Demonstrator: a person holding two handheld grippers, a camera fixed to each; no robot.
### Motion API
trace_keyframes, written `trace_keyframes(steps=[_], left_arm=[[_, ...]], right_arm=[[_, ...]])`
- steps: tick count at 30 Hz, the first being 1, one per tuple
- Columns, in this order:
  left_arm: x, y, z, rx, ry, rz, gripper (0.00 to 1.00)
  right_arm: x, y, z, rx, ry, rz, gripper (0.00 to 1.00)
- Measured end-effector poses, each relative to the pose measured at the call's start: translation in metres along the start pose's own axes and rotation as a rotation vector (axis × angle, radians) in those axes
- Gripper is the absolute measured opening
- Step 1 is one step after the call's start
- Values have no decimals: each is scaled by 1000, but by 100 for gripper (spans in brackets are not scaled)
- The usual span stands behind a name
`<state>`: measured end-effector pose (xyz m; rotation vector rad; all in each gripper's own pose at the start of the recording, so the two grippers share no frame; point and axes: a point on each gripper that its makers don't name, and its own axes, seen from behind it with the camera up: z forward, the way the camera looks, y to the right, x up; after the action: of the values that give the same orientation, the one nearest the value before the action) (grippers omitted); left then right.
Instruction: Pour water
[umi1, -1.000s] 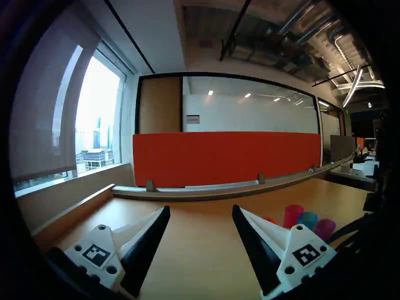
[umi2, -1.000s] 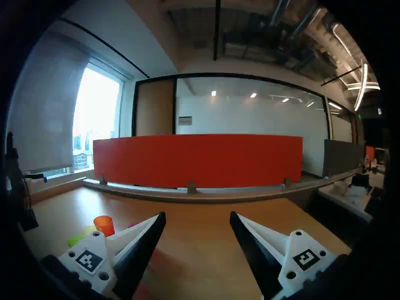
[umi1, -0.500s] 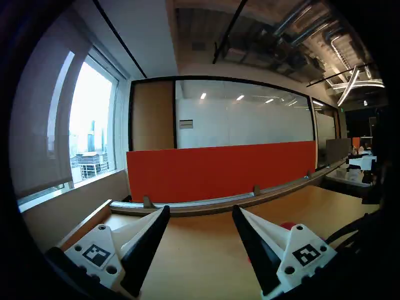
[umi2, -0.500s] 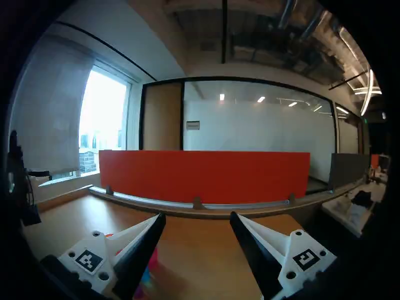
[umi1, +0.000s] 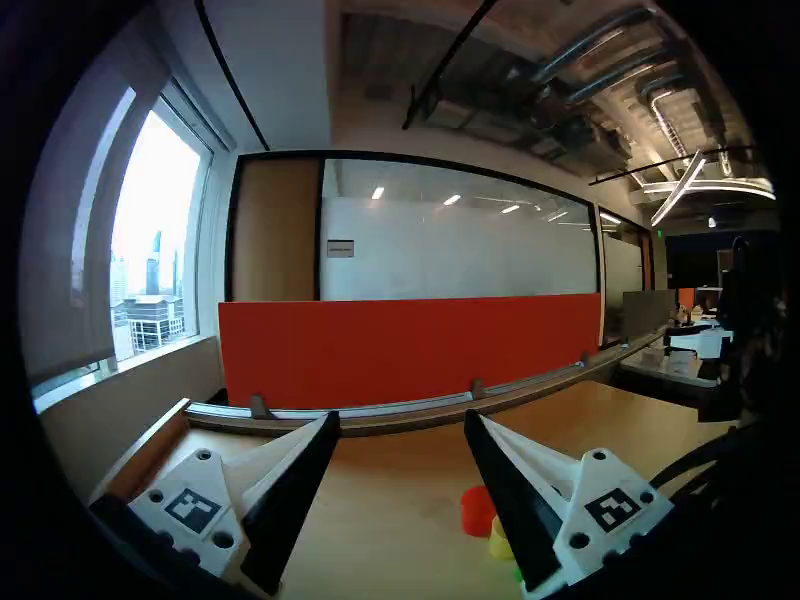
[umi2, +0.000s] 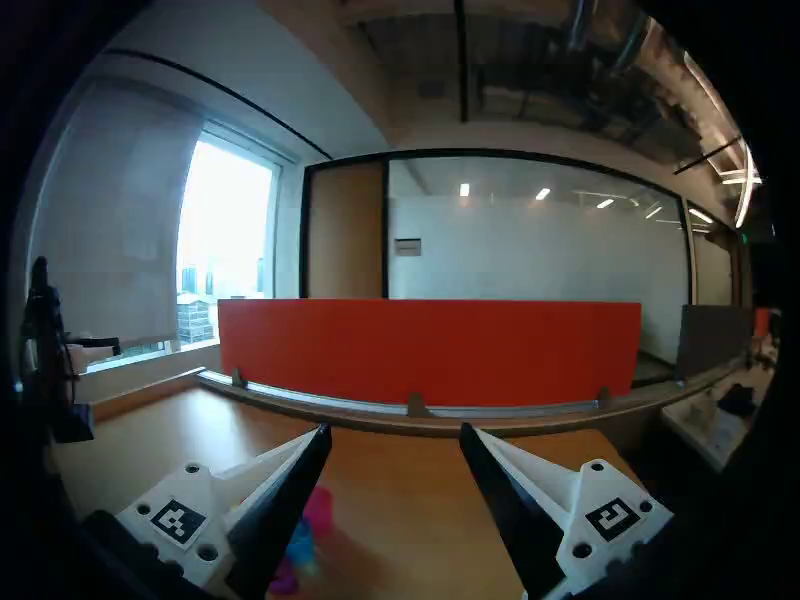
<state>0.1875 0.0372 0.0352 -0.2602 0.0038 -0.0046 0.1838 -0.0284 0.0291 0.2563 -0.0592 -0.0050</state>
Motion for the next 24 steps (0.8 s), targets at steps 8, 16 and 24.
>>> trace_keyframes(steps=[8, 16, 24], left_arm=[[2, 17, 1, -106, -1, -23, 92], [3, 40, -2, -221, -3, -4, 92], [-2, 54, -3, -286, -16, 15, 92]], right_arm=[[7, -29, -2, 146, -1, -18, 99], [10, -67, -9, 325, -21, 5, 99], [10, -73, -5, 347, -26, -40, 99]])
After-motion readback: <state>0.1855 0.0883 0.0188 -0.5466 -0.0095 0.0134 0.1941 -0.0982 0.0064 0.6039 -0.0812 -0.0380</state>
